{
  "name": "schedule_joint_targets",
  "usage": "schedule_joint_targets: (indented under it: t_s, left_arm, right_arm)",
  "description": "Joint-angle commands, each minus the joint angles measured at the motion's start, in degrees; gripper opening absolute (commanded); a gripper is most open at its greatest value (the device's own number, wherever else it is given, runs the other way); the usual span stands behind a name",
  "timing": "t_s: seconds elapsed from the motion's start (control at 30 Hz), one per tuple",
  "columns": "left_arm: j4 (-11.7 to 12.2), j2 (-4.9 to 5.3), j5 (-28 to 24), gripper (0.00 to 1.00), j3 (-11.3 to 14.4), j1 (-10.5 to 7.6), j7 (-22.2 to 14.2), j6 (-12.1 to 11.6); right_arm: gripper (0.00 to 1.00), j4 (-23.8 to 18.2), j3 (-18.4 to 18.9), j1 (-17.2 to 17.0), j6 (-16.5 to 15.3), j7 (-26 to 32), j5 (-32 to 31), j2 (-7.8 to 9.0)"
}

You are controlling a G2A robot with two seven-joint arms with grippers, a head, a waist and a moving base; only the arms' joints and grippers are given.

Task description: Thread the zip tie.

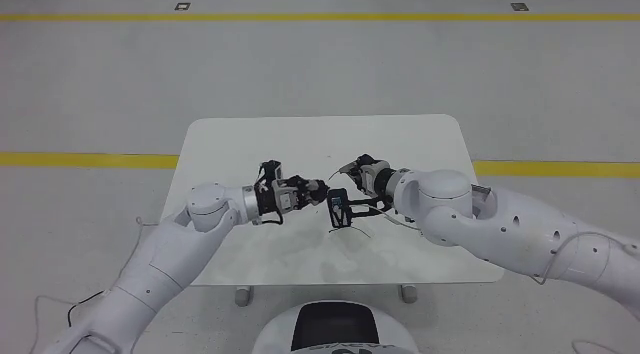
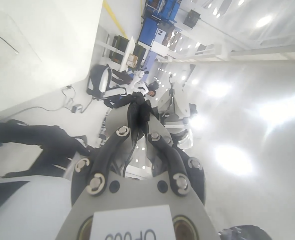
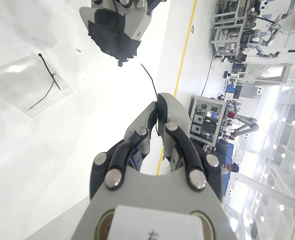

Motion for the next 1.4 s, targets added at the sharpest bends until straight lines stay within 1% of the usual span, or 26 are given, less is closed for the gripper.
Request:
schedule_joint_targets:
  t_s: [0.0, 0.03, 0.1, 0.2, 0.27, 0.33, 0.47, 0.57, 0.63, 0.7, 0.87, 1.03, 1.13, 1.3, 1.37]
  left_arm:
    - [-2.31, 0.49, 1.51, 0.00, -1.19, 1.93, 1.41, -1.46]
    - [-3.01, 0.72, 1.74, 0.00, -1.83, 2.76, 1.74, -1.93]
    - [-4.98, 1.30, 3.87, 0.00, -2.99, 4.13, 2.33, -1.91]
    - [-7.42, 1.94, 4.19, 0.00, -5.01, 5.69, 3.05, -0.98]
    - [-8.90, 2.45, 4.02, 0.00, -6.74, 6.81, 2.71, -0.15]
    - [-10.20, 2.98, 4.78, 0.00, -8.37, 7.48, 2.43, 1.30]
    - [-12.21, 3.73, 5.57, 0.00, -10.92, 8.35, 1.77, 3.29]
    - [-12.84, 4.03, 5.75, 0.00, -11.63, 8.58, 1.41, 5.62]
    - [-13.23, 4.11, 5.87, 0.00, -11.57, 8.33, 1.06, 6.98]
    - [-13.22, 4.08, 5.26, 0.00, -11.34, 7.99, 0.78, 8.15]
    - [-12.64, 3.81, 4.08, 0.00, -10.24, 6.23, 0.93, 10.50]
    - [-11.19, 3.35, 1.80, 0.00, -8.55, 4.24, 0.93, 10.71]
    - [-10.56, 3.26, 1.77, 0.00, -7.74, 3.25, 1.29, 10.71]
    - [-9.64, 3.35, 1.84, 0.00, -7.18, 2.57, 1.60, 10.71]
    - [-9.46, 3.45, 1.78, 0.00, -7.24, 2.59, 1.60, 10.71]
  right_arm:
    - [0.00, 0.00, 0.00, 0.00, 0.00, 0.00, 0.00, 0.00]
    - [0.00, 0.00, 0.00, 0.00, 0.00, 0.00, 0.00, 0.00]
    - [0.00, 0.00, 0.00, 0.00, 0.00, 0.00, 0.00, 0.00]
    - [0.00, 0.00, 0.00, 0.00, 0.00, 0.00, 0.00, 0.00]
    - [0.00, 0.00, 0.00, 0.00, 0.00, 0.00, 0.00, 0.00]
    - [0.00, 0.00, 0.00, 0.00, 0.00, 0.00, 0.00, 0.00]
    - [0.00, 0.00, 0.00, 0.00, 0.00, 0.00, 0.00, 0.00]
    - [0.00, 0.00, 0.00, 0.00, 0.00, 0.00, 0.00, 0.00]
    - [0.00, 0.06, 0.18, -0.06, 0.00, -0.44, 0.00, -0.05]
    - [0.00, -0.26, 0.00, 0.39, 0.00, 0.54, 0.00, -0.17]
    - [0.00, -1.48, 0.00, 1.21, 0.00, 2.16, 0.00, -0.51]
    - [0.00, -2.94, 0.00, 1.55, 0.00, 4.17, 0.00, -0.88]
    - [0.00, -3.31, 0.00, 1.47, 0.00, 5.23, 0.00, -1.07]
    - [0.00, -3.01, 0.00, 1.33, 0.00, 5.45, 0.00, -1.20]
    - [0.00, -2.56, 0.00, 1.24, 0.00, 3.84, 0.00, -1.21]
